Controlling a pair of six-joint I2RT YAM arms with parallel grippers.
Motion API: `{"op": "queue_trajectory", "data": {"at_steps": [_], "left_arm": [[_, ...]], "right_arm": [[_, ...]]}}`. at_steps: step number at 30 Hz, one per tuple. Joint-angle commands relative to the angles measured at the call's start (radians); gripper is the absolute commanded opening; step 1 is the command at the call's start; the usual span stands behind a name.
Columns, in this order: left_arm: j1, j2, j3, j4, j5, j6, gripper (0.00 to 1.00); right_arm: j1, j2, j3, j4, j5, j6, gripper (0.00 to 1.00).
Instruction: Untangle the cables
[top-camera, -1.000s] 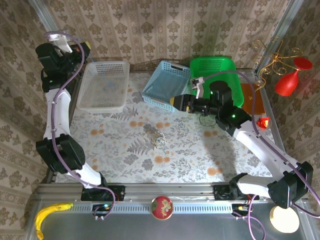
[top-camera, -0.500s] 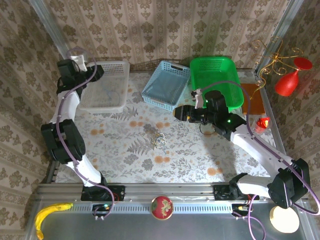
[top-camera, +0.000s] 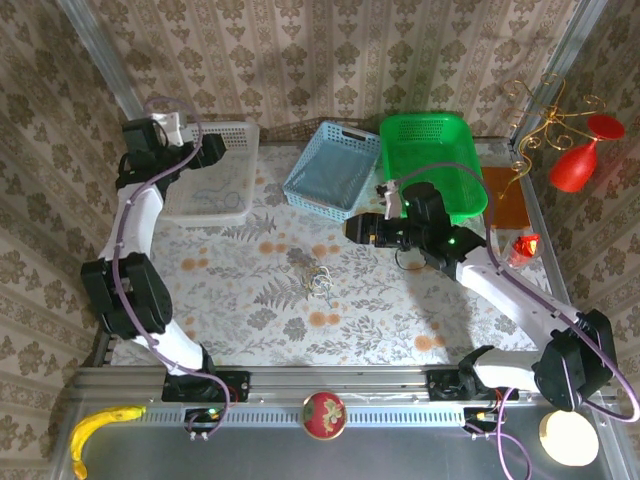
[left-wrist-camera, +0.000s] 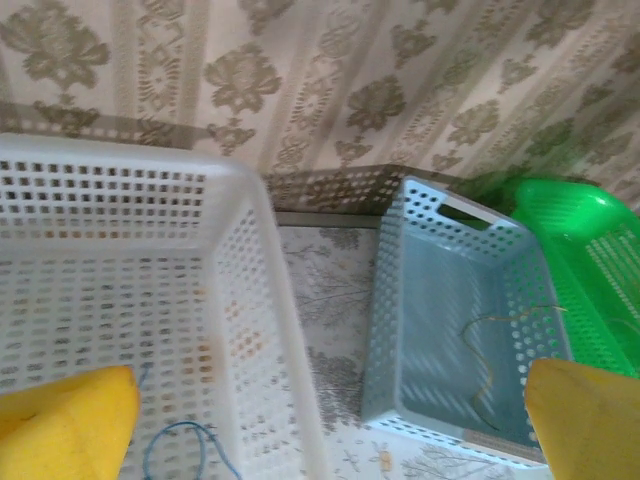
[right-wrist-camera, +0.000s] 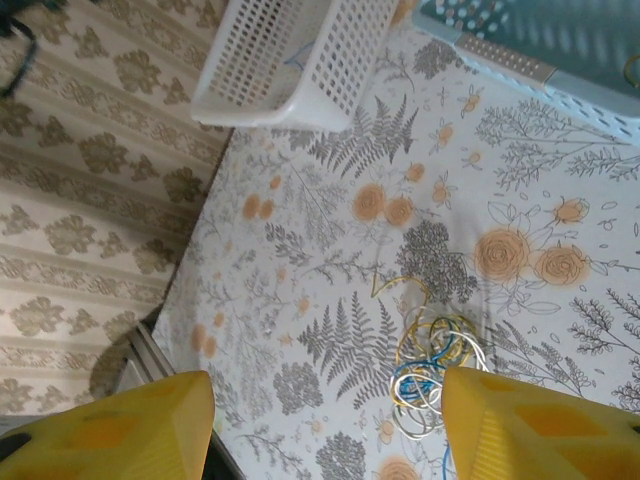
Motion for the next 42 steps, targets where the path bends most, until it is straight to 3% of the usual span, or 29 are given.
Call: {"op": "queue_trajectory", "data": {"at_steps": [1,6,10,17,25,33,42], "left_arm": [[-0.082,-0.092,-0.054,-0.069,-0.038,0.004,1.0],[-0.23,-0.216,-0.234,-0.069,-0.131,-0.063,1.0],[-0.324,-0.342,-0.441,-0.011,-0.194,-0.199,1.0],[-0.421,-0.505,-0.721,0.06,-0.289,-0.387,1.0],[-0.382,-0.591,-0.719,-0.045,-0.351,-0.398,1.0],[-0.23,-0.594,-0.712,-0.019,-0.232,-0.439,1.0],[-0.205,-0.571,-0.704,0.011,-0.191,-0.439,1.0]], "right_arm": [[0.03,0.037,-0.005,-0.032,0.042,-0.06,0.63],[0.068,0.093,-0.026,-0.052,0.06,-0.095,0.61],[0.105,0.151,-0.059,-0.05,0.068,-0.117,0.58],[0.164,0.282,0.003,-0.089,0.113,-0.209,0.55],[0.199,0.467,0.262,-0.258,0.211,-0.401,0.56],[0.225,0.57,0.428,-0.363,0.281,-0.533,0.59],[0.23,0.593,0.548,-0.354,0.321,-0.544,0.62]]}}
